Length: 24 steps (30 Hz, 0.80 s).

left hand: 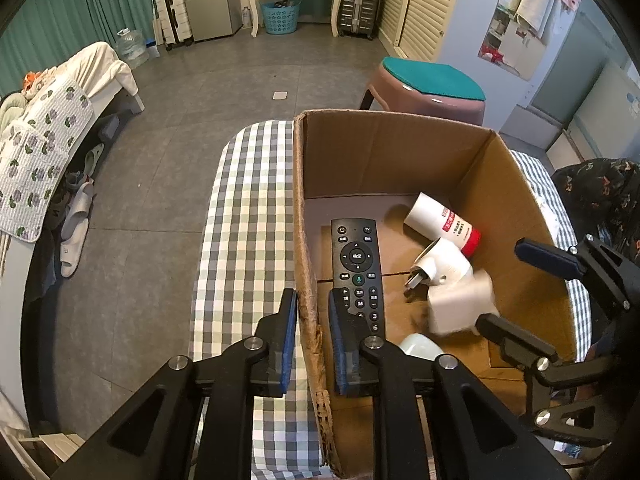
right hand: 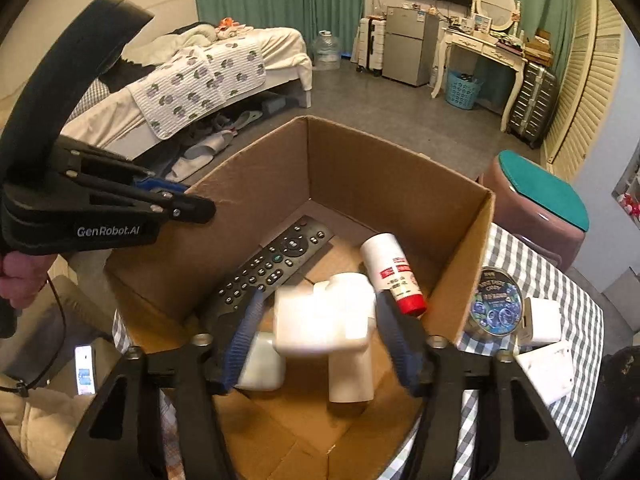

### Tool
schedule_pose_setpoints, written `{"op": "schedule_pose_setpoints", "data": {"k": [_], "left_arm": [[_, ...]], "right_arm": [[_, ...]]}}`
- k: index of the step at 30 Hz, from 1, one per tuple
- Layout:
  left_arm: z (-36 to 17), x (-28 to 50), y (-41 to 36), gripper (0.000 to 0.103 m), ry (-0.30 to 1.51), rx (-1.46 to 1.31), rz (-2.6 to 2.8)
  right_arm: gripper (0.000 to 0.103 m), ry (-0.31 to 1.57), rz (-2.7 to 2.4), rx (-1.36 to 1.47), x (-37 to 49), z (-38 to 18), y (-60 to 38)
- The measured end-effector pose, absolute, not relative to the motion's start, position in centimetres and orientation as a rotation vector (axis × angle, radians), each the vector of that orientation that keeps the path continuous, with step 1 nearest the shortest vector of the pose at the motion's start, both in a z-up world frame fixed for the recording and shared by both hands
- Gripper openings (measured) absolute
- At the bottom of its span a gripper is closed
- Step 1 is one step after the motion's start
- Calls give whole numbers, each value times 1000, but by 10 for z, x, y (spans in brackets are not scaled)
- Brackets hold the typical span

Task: Organize rigid objects
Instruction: 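Carry the white charger into the box and release it with the right gripper, then move the right gripper to the white rectangular device and grasp it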

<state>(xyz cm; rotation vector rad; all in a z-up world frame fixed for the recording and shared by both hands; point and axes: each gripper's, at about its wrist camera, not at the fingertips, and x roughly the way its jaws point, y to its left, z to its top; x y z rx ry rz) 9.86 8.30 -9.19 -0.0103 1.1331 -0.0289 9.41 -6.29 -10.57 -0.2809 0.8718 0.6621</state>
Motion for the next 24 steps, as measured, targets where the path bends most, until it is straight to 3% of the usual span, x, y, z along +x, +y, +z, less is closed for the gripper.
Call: {"op": "schedule_pose_setpoints", "data": {"k": [9, 16, 19, 24], "left_arm": [[-91, 97, 85, 19, 1135, -13, -25], [-92, 97, 85, 19, 1134, -12, -22], [-92, 97, 85, 19, 1137, -13, -20], [-92, 98, 85, 19, 1140, -13, -14]], "right_arm": [[64, 775, 561, -212, 98, -68, -113], [70, 769, 340, -167, 122, -59, -194], [82, 816, 232, -167, 136, -72, -229], [82, 939, 123, -140, 155, -114, -274]]}}
